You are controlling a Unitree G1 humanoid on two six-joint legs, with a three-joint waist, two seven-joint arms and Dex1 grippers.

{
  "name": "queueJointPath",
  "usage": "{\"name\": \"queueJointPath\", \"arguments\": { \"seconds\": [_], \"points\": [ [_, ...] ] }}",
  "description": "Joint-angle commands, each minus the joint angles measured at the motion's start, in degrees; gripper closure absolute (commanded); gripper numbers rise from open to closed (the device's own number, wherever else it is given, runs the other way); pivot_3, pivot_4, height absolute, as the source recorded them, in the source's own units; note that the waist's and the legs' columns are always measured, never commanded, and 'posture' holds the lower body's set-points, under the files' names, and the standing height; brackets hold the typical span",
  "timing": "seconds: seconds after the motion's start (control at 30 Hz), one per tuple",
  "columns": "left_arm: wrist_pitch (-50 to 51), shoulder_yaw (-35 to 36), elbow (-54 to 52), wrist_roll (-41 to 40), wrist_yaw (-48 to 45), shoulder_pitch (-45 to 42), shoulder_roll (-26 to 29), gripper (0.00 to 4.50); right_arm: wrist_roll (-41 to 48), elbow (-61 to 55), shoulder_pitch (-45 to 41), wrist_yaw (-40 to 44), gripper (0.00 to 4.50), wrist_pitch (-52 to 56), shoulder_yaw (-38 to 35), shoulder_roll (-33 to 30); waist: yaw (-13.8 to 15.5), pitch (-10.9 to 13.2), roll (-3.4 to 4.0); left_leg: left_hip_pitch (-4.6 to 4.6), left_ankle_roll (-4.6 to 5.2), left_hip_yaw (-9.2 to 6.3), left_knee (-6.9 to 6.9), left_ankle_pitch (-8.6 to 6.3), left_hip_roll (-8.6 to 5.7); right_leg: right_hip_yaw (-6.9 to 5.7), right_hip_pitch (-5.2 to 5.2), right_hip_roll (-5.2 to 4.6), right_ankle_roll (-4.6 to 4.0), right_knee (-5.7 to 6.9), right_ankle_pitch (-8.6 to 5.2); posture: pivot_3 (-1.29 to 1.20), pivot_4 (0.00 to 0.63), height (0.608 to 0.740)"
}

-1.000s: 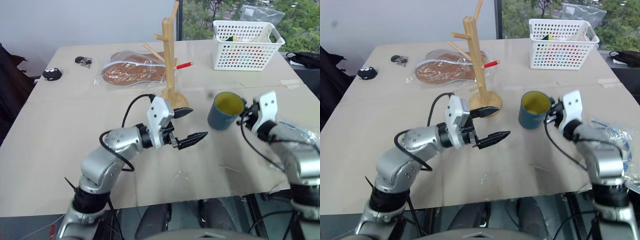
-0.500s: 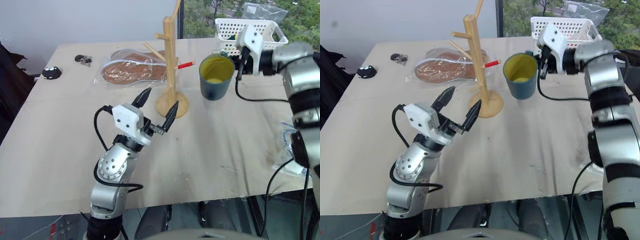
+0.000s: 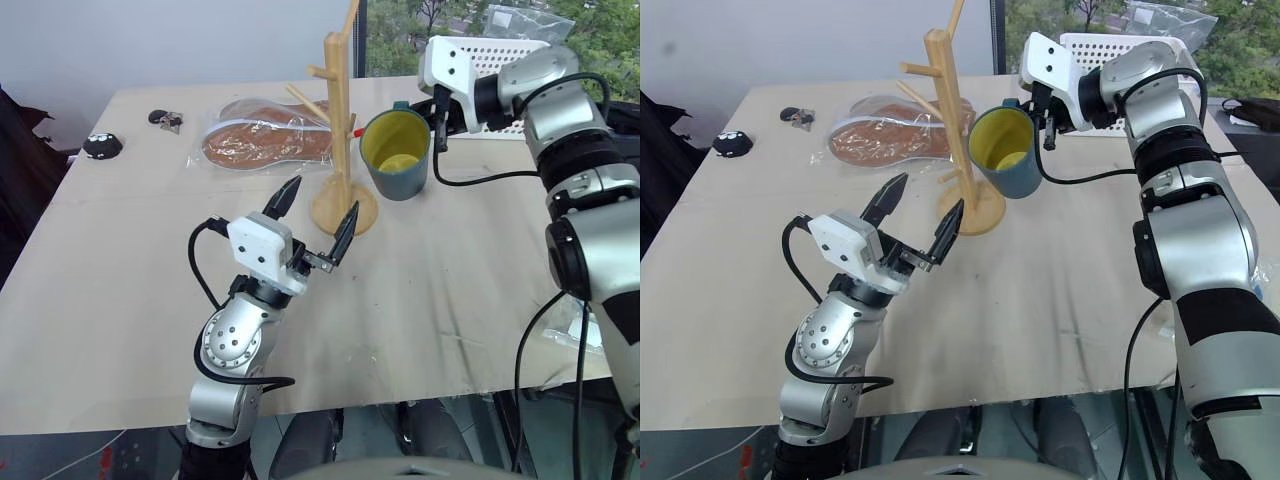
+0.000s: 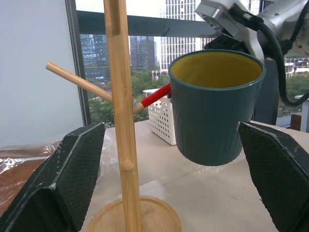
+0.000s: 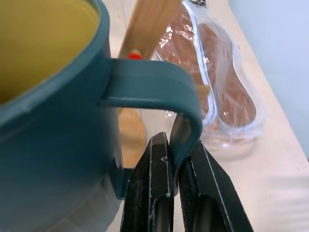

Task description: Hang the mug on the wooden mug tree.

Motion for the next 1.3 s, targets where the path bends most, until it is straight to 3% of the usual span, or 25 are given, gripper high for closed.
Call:
{"name": "queueJointPath", "arguments": {
  "seconds": [0.03, 0.27, 0.37, 0.6, 0.63, 0.83, 0.9, 1.03, 1.17, 1.3],
  "points": [
    [-1.54, -0.11, -1.34, -0.60, -0.22, -0.36, 0.05, 0.00, -0.30, -1.16, -2.93, -0.13, 4.38, -0.31, -1.21, 0.18, 0.10, 0.00, 0.00, 0.00, 0.00, -0.01, 0.00, 0.00, 0.00, -0.01, 0.00, 0.00, 0.00, 0.00, 0.00, 0.00, 0.150, 0.740],
    [-1.65, -0.06, -0.46, -0.77, -0.68, -0.98, 0.16, 0.00, -0.40, -3.02, -3.32, -0.13, 4.38, 0.98, -1.59, 1.57, 0.02, 0.00, 0.01, -0.01, 0.00, -0.01, -0.01, 0.00, 0.00, 0.00, -0.03, 0.01, 0.00, 0.01, 0.00, 0.00, 0.150, 0.740],
    [-1.71, -0.10, -0.33, -0.86, -0.76, -1.02, 0.23, 0.00, -0.24, -4.03, -3.12, -0.09, 3.61, 1.65, -1.69, 1.71, 0.01, 0.00, 0.00, -0.02, 0.00, 0.00, 0.00, 0.00, 0.00, 0.00, -0.04, 0.01, 0.00, 0.01, 0.00, 0.00, 0.150, 0.740],
    [-1.49, 0.36, -0.48, -1.79, -1.78, -0.67, 1.28, 0.00, 0.25, -3.60, -2.56, -4.76, 0.32, 4.38, -3.68, -0.61, 0.06, 0.00, 0.01, -0.02, -0.01, 0.00, 0.00, 0.00, 0.00, 0.00, -0.04, 0.01, 0.00, 0.02, 0.00, 0.00, 0.150, 0.740],
    [-1.36, 0.47, -0.66, -2.00, -1.99, -0.38, 1.52, 0.00, 0.61, -3.69, -2.38, -5.02, 0.03, 5.12, -4.35, -1.30, 0.10, 0.00, 0.01, -0.02, -0.01, 0.00, 0.00, 0.00, 0.00, 0.00, -0.04, 0.01, 0.00, 0.02, 0.00, 0.00, 0.150, 0.740],
    [2.45, 0.08, -1.85, -5.73, -4.70, 2.61, 3.98, 0.00, 4.77, -8.34, 2.91, -4.71, 0.03, 11.40, -9.43, -6.50, 0.13, 0.00, 0.00, -0.07, 0.00, -0.01, -0.01, 0.00, -0.01, -0.01, -0.05, -0.01, 0.00, -0.02, 0.00, 0.00, 0.150, 0.740],
    [6.06, 0.19, -2.40, -7.32, -5.06, 5.31, 5.30, 0.00, 8.45, -16.26, 9.83, -3.10, 0.03, 16.09, -12.30, -9.05, 0.16, -0.03, -0.03, -0.07, 0.00, 0.01, -0.02, 0.00, -0.01, 0.01, -0.06, -0.01, 0.00, -0.02, 0.00, 0.00, 0.150, 0.740],
    [10.61, 3.06, -2.57, -7.73, -5.65, 10.73, 9.62, 0.00, 20.76, -51.39, 36.73, -7.30, 0.03, 32.99, -21.18, -10.97, 0.77, -0.03, 0.01, -0.20, 0.02, -0.21, -0.03, -0.01, 0.02, -0.14, -0.03, -0.05, -0.01, -0.07, -0.01, 0.00, 0.150, 0.740],
    [11.72, 6.35, -1.50, -9.44, -6.57, 14.31, 11.61, 0.00, 26.80, -77.65, 60.91, -19.28, 0.03, 40.18, -26.60, -5.32, 0.44, -0.17, 0.25, -0.58, 0.01, -0.15, 0.04, 0.00, 0.03, -0.07, -0.50, -0.06, 0.00, 0.12, 0.00, 0.00, 0.150, 0.740],
    [10.66, 8.04, 0.08, -9.88, -8.89, 17.32, 13.34, 0.00, 26.68, -90.83, 79.84, -28.41, 0.03, 37.51, -26.20, 2.14, 0.17, -0.30, 0.28, -0.42, 0.01, 0.05, 0.06, 0.00, 0.05, 0.09, -0.46, 0.00, 0.00, 0.18, 0.02, 0.00, 0.150, 0.740]
  ]
}}
